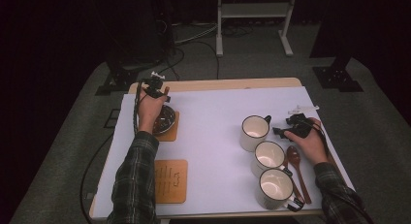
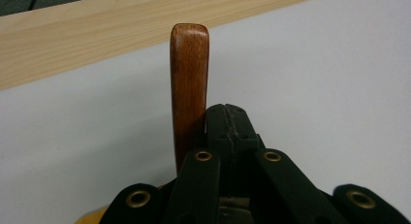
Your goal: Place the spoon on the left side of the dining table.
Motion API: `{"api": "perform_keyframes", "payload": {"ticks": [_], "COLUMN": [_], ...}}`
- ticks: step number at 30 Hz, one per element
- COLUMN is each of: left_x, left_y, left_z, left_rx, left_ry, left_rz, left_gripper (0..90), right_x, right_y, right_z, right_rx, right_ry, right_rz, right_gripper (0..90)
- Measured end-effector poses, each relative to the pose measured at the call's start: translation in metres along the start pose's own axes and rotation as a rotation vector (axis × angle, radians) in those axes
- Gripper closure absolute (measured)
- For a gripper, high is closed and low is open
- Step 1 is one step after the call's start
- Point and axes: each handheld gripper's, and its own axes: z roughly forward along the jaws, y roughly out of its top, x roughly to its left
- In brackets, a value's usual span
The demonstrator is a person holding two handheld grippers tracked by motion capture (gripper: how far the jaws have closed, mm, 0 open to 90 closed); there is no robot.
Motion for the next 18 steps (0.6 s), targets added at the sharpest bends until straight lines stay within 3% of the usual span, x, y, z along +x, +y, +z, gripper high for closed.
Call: {"api": "perform_keyframes", "payload": {"ticks": [10,18], "left_x": [0.014,0.012], "left_y": [-0.007,-0.013], "left_z": [-0.009,-0.022], "left_rx": [-0.016,-0.035], "left_ry": [0.01,-0.003], "left_rz": [-0.038,-0.014], "left_gripper": [90.0,90.0], "right_x": [0.0,0.0], "right_y": [0.0,0.0], "right_z": [0.0,0.0], "right_rx": [0.0,0.0], "right_ry": [-0.001,-0.002], "right_rz": [-0.001,-0.001], "right_gripper": [21.7,21.7]}}
